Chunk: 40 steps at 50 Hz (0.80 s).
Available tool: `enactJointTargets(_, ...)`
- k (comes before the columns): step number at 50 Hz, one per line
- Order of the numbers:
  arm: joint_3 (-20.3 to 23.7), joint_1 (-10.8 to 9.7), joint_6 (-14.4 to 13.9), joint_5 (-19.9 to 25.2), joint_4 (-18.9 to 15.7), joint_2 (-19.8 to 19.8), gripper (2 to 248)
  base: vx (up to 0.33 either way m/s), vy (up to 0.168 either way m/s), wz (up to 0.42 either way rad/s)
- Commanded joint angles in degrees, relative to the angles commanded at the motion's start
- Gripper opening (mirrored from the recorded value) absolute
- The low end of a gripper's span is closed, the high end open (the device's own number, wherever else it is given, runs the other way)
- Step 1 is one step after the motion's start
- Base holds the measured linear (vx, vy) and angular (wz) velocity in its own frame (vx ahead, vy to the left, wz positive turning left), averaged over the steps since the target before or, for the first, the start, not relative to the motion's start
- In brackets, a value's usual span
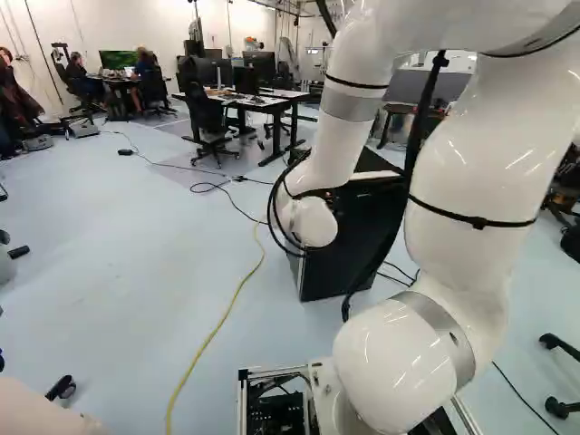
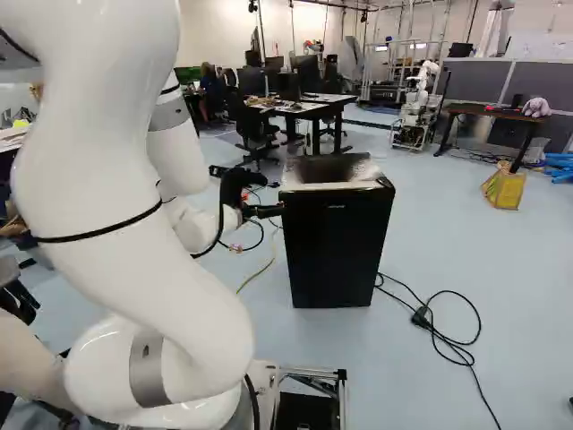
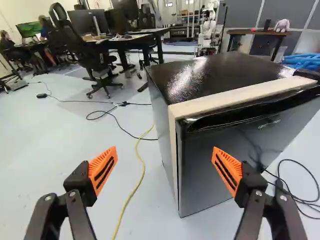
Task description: Grab a drink from the fridge
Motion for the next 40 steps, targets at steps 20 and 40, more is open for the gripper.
enactJointTargets(20, -2.72, 3.79, 0.0, 5.06, 8.1, -4.42, 247, 0.0, 0.0, 0.0)
enactJointTargets(40, -4.99, 7.47, 0.0, 10.12, 16.52, -7.18, 247, 0.0, 0.0, 0.0)
